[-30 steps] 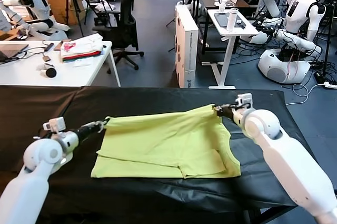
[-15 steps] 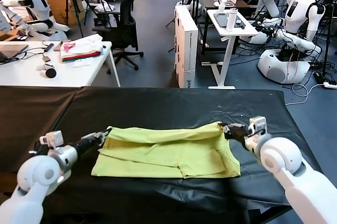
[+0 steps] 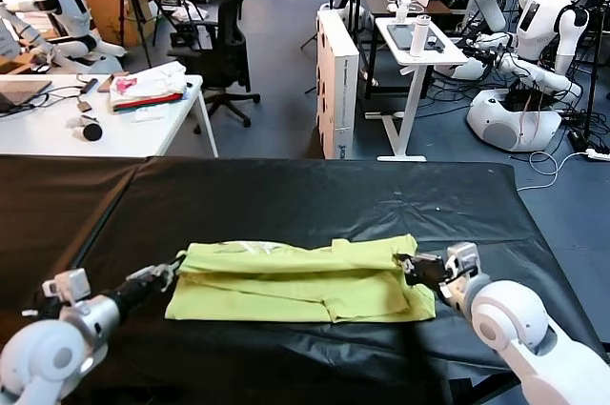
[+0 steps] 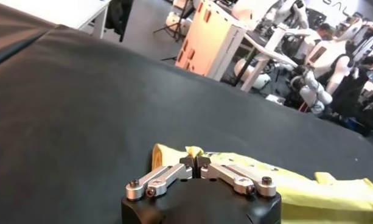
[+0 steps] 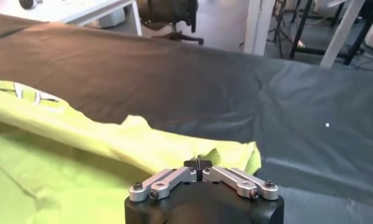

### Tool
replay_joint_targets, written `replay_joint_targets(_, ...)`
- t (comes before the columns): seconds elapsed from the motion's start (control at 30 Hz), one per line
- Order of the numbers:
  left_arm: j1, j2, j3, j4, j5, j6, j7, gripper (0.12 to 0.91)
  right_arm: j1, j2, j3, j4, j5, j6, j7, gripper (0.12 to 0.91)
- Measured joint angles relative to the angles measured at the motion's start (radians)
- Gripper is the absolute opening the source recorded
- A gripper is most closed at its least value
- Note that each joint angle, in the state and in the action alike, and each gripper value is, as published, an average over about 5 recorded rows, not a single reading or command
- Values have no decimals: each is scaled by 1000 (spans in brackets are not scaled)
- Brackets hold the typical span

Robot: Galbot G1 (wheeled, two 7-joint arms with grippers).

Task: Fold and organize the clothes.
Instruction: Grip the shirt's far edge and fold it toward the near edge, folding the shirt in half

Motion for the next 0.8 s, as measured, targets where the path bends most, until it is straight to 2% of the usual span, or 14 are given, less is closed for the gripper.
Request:
replay_joint_targets(0.4, 57, -29, -9, -18, 25, 4, -8, 188, -26, 1, 0, -3, -7, 0, -4, 140)
replay_joint_targets(0.47, 61, -34, -8, -17, 25, 10, -14, 193, -28, 0, 1, 0, -6, 0, -9, 159)
replay_joint_targets(0.57, 69, -39, -12, -23, 22, 19, -22, 278, -30, -4, 9, 10, -3, 0, -16, 281)
replay_joint_targets(0.8, 89, -53, -38, -47, 24, 34, -36, 702, -30, -8, 40, 35, 11, 0, -16, 715)
